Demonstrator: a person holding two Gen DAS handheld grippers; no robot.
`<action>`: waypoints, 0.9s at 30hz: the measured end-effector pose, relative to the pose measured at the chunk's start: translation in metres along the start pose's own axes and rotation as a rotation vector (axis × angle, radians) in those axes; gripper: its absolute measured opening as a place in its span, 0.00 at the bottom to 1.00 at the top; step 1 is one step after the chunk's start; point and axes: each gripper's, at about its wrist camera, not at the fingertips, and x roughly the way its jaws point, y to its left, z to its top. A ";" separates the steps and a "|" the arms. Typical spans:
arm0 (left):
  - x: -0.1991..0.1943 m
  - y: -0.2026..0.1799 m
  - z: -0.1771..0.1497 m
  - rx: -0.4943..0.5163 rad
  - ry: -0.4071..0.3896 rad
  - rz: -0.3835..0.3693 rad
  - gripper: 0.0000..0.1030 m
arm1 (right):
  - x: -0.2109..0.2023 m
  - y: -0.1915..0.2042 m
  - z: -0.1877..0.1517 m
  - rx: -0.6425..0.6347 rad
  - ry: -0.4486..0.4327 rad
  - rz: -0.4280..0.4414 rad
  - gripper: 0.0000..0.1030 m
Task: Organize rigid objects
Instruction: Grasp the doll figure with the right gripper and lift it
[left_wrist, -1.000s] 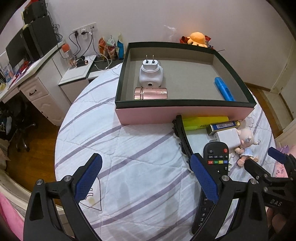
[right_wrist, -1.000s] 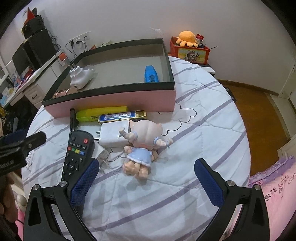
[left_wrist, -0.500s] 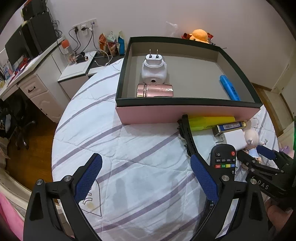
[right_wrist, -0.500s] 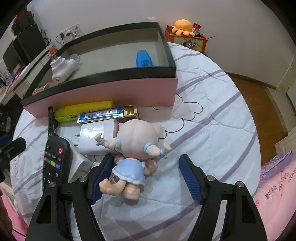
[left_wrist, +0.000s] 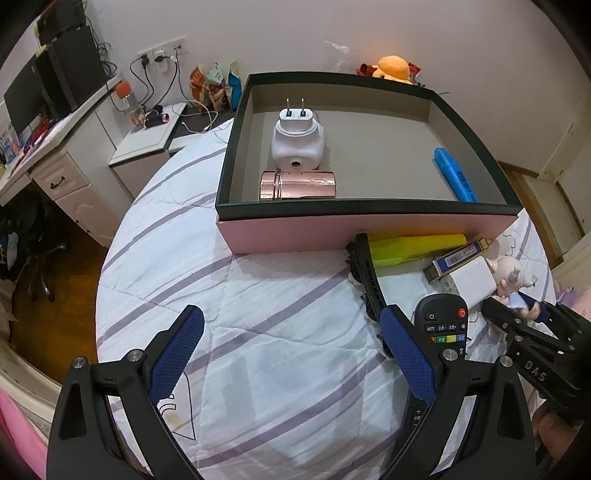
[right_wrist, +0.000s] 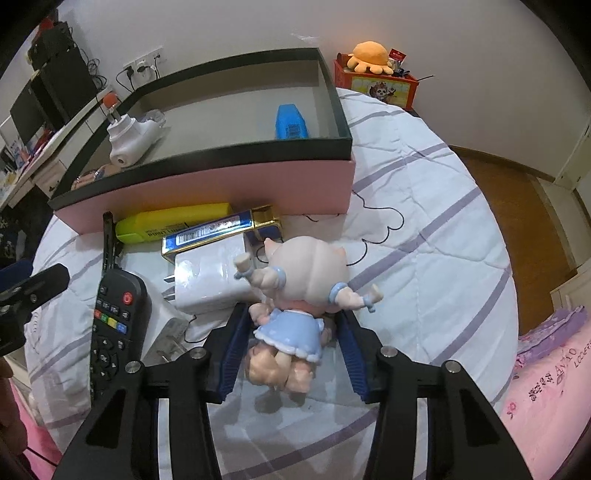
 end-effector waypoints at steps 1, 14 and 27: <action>-0.001 0.000 0.001 -0.001 -0.002 0.003 0.95 | -0.003 -0.001 0.000 0.005 -0.006 0.006 0.48; -0.012 -0.004 0.020 0.002 -0.046 0.003 0.95 | -0.060 0.001 0.016 -0.007 -0.108 0.033 0.10; -0.006 -0.005 0.021 0.001 -0.033 -0.001 0.95 | -0.031 -0.007 0.010 -0.011 -0.034 -0.030 0.76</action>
